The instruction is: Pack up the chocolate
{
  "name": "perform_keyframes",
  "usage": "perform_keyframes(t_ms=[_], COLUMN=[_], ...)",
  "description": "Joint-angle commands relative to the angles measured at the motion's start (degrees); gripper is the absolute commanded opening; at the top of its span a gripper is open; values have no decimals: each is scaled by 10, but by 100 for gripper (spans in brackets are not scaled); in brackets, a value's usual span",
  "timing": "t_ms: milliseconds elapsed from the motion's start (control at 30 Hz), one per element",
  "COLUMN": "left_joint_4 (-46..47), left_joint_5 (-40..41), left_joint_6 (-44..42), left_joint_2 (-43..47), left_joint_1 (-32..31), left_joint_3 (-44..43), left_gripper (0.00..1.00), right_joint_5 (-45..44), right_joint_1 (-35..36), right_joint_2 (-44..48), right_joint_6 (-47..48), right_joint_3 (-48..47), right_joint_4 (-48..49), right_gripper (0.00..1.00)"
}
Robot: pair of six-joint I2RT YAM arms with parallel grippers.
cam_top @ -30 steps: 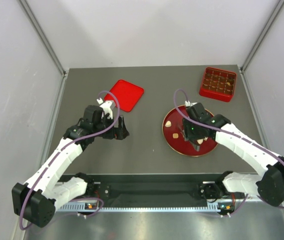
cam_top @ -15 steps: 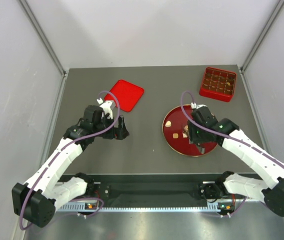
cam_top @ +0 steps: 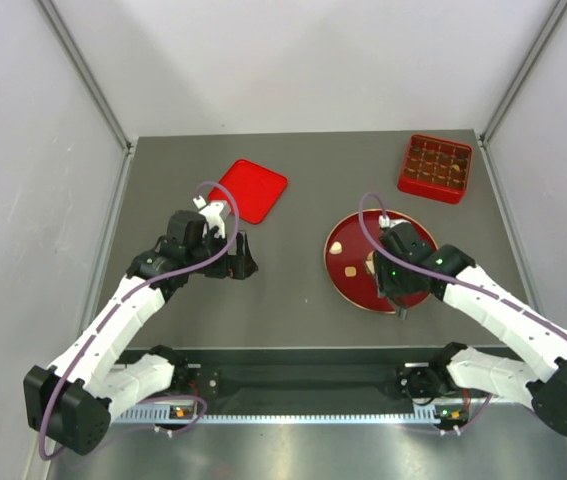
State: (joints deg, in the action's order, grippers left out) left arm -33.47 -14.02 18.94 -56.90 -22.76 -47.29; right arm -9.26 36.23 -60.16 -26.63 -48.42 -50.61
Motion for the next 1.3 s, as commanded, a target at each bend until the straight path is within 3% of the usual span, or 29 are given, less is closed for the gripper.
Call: perform_keyframes(t_ms=[0,300,533,767,933,1100,1267], left_joint_4=[13,13,14,14,14,14,15], left_joint_5=[3,1,-1,0,-1,-2,-7], left_joint_6=[-1,-1,-1,-1,0,-2,-1], left_joint_2=[0,-1,1,5,2,5,3], left_joint_1=[-2,-2,-2,-2,-2,-2,-2], left_joint_3=[2,2,2,3,3,4,4], left_gripper=[99,99,99,99,99,99,99], right_joint_5=[-9,-23,-52,-64,-83,-85,-87], right_joint_1=[14,15,14,-3,-63,-169,-257], right_joint_2=[7,-21,-55,-145,-206,-253,-286], right_joint_6=[-12,-6,9,30,60,79,86], right_joint_3=[-11,-74,-151,-241,-325,-396,-419], right_joint_4=[12,-5,-10,9,21,38,88], right_gripper=[38,28,28,27,27,27,27])
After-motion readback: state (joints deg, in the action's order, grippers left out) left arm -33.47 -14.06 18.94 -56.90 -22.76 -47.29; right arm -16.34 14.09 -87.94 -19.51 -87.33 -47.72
